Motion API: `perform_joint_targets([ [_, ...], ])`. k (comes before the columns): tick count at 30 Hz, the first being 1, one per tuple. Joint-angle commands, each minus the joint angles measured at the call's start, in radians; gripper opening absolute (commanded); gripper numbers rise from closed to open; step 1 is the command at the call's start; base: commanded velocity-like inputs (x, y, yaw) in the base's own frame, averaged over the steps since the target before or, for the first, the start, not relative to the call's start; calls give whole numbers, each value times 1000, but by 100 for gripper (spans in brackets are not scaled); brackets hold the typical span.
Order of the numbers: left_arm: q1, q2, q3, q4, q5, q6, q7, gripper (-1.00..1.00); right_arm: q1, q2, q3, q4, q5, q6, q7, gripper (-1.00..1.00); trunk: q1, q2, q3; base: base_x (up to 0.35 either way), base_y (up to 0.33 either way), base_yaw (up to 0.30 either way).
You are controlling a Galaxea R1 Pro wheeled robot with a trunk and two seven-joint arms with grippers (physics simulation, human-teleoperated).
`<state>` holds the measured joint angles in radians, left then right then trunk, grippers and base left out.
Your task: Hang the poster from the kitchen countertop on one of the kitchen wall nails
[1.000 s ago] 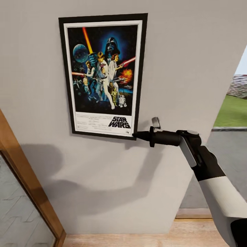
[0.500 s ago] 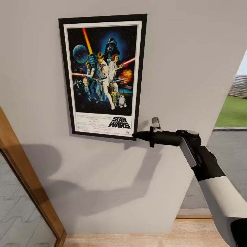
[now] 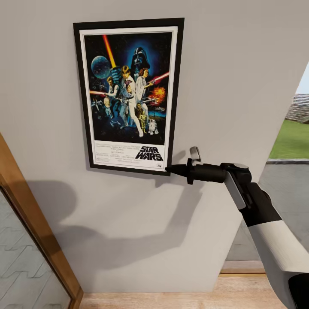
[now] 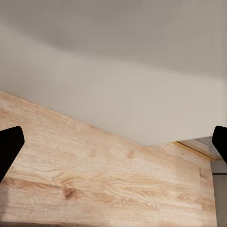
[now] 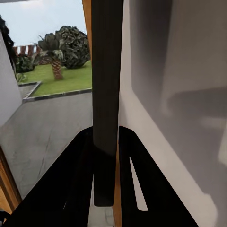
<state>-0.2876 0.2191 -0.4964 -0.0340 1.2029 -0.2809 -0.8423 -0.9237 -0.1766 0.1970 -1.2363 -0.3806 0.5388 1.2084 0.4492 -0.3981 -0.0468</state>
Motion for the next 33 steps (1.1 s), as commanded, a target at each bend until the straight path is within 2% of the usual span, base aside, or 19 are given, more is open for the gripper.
perform_joint_targets([
  [1,-1,0,-8,0,6,-6,-1,100,-1,-1,1,2,17,0,-4,-100,1,-2,-2,0,0,0],
  [10,-1,0,-8,0,6,-6,-1,100,-1,-1,1,3,17,0,-4,-100,1,-2,-2,0,0,0],
  [12,-1,-7,-10,0,6,-8,-1,100,11,-3,-1,7,-32,11,-1,-100,1,-2,-2,0,0,0],
  [25,-1,-7,-10,0,6,-8,-1,100,11,-3,-1,18,-315,92,-6,-100,1,-2,-2,0,0,0],
  [31,-1,-7,-10,0,6,-8,-1,100,10,-3,-1,18,-394,122,-6,-100,1,-2,-2,0,0,0],
  [33,-1,-6,-10,0,6,-12,-1,100,15,-3,-1,20,-405,118,-6,-100,1,-2,-2,0,0,0],
])
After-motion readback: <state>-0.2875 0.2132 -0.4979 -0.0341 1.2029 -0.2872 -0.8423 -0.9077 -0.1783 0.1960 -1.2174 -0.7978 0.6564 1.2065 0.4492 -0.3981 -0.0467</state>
